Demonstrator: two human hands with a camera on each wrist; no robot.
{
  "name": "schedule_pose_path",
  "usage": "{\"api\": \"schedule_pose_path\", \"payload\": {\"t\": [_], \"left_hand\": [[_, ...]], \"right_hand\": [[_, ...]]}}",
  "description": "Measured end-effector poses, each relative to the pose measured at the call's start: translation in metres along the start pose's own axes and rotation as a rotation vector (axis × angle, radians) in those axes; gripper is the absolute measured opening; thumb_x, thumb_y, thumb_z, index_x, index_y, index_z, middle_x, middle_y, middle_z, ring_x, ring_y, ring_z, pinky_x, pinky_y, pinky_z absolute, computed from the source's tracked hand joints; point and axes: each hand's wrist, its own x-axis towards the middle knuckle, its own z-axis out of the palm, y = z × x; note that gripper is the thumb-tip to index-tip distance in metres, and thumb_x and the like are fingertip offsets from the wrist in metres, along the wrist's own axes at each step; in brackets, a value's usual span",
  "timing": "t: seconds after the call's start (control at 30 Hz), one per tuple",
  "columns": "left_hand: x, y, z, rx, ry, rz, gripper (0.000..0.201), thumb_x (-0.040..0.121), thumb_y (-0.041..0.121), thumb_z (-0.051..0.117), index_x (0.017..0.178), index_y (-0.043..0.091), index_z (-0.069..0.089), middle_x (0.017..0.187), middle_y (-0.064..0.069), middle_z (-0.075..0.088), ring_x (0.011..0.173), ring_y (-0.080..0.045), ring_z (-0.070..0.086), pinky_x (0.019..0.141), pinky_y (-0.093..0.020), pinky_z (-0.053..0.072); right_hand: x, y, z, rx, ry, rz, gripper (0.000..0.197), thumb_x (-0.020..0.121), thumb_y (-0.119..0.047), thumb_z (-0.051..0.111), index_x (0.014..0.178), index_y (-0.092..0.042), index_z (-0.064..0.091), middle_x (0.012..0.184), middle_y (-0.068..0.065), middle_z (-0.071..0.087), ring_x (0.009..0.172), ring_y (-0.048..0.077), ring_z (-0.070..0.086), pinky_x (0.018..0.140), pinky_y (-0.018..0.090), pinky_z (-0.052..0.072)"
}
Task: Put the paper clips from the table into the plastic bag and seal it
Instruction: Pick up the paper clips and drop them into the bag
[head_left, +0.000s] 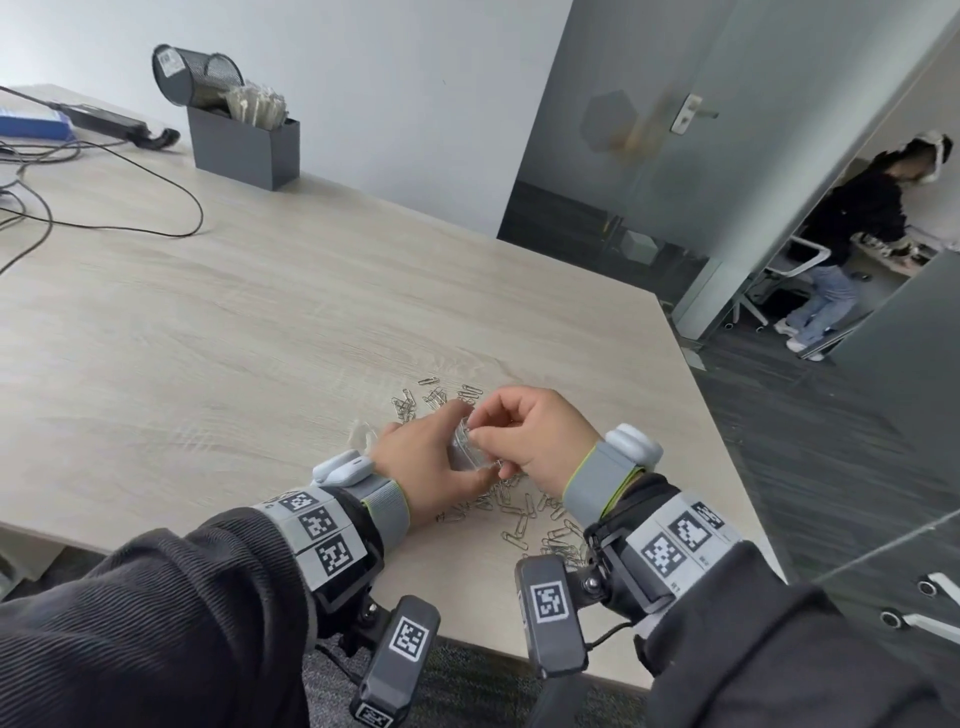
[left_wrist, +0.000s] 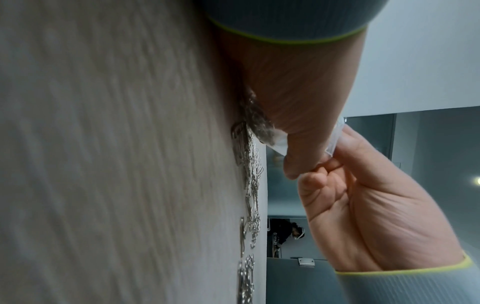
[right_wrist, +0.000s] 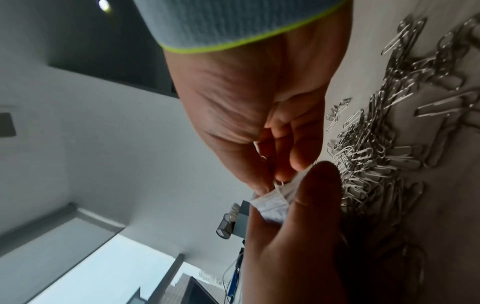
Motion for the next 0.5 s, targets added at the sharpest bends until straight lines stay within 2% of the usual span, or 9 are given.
{"api": "schedule_pose_path", "payload": {"t": [0.1,0.2,0.27,0.37,0.4,0.43,0.47,0.5], "left_hand": [[-0.001,-0.001,0.000,-0.027,-0.003,0.009,0.044,0.068,0.065,0.055,0.097,0.034,0.046,0.065,0.016,0.053,0.080,-0.018,0.066,0.081,-0.035,0.046],[0.001,-0.003,0.001,-0.048,-0.007,0.008,0.050,0.070,0.063,0.060,0.108,0.034,0.049,0.077,0.010,0.064,0.082,-0.017,0.067,0.085,-0.037,0.048],[0.002,-0.005,0.002,-0.070,-0.008,0.008,0.056,0.069,0.065,0.061,0.116,0.036,0.051,0.089,0.009,0.070,0.083,-0.014,0.068,0.089,-0.038,0.049],[0.003,-0.007,0.003,-0.080,-0.011,0.011,0.054,0.070,0.065,0.062,0.115,0.039,0.049,0.091,0.011,0.072,0.080,-0.009,0.067,0.093,-0.037,0.049],[0.003,-0.007,0.003,-0.077,-0.014,0.009,0.053,0.070,0.065,0.062,0.115,0.040,0.049,0.090,0.012,0.072,0.079,-0.008,0.067,0.093,-0.037,0.049],[0.003,-0.008,0.003,-0.073,-0.013,0.009,0.052,0.071,0.065,0.062,0.115,0.041,0.048,0.089,0.013,0.071,0.079,-0.007,0.067,0.094,-0.037,0.049],[0.003,-0.008,0.003,-0.070,-0.012,0.007,0.053,0.070,0.065,0.061,0.115,0.041,0.048,0.089,0.013,0.071,0.078,-0.007,0.066,0.094,-0.037,0.048],[0.004,-0.008,0.004,-0.069,-0.011,0.007,0.054,0.070,0.067,0.060,0.115,0.041,0.049,0.089,0.013,0.071,0.078,-0.007,0.066,0.094,-0.037,0.048]], "right_hand": [[-0.002,-0.002,0.001,-0.039,-0.029,-0.013,0.010,0.081,-0.009,0.067,0.080,-0.018,0.070,0.065,0.001,0.064,0.052,0.014,0.057,0.053,0.030,0.048],[-0.002,-0.004,-0.008,-0.021,-0.007,-0.027,0.006,0.086,-0.019,0.066,0.086,-0.017,0.072,0.076,0.011,0.070,0.058,0.016,0.060,0.050,0.027,0.048],[0.001,0.002,-0.020,-0.034,0.077,-0.023,0.010,0.088,-0.022,0.064,0.086,-0.017,0.073,0.085,0.009,0.073,0.063,0.015,0.061,0.050,0.030,0.049],[0.011,0.025,-0.044,-0.155,0.316,0.073,0.016,0.085,-0.022,0.058,0.085,-0.025,0.073,0.086,0.012,0.073,0.065,0.016,0.059,0.058,0.040,0.052],[0.016,0.034,-0.052,-0.208,0.373,0.123,0.020,0.085,-0.021,0.055,0.089,-0.028,0.073,0.086,0.013,0.073,0.064,0.017,0.058,0.060,0.041,0.052],[0.019,0.042,-0.059,-0.256,0.395,0.172,0.025,0.086,-0.020,0.053,0.098,-0.029,0.073,0.087,0.010,0.073,0.065,0.018,0.058,0.062,0.037,0.050],[0.022,0.049,-0.065,-0.308,0.385,0.221,0.030,0.088,-0.020,0.052,0.109,-0.027,0.071,0.095,0.005,0.074,0.071,0.018,0.060,0.065,0.030,0.047],[0.026,0.055,-0.069,-0.368,0.356,0.269,0.035,0.089,-0.021,0.052,0.121,-0.025,0.066,0.110,0.002,0.072,0.084,0.018,0.063,0.072,0.024,0.043]]}}
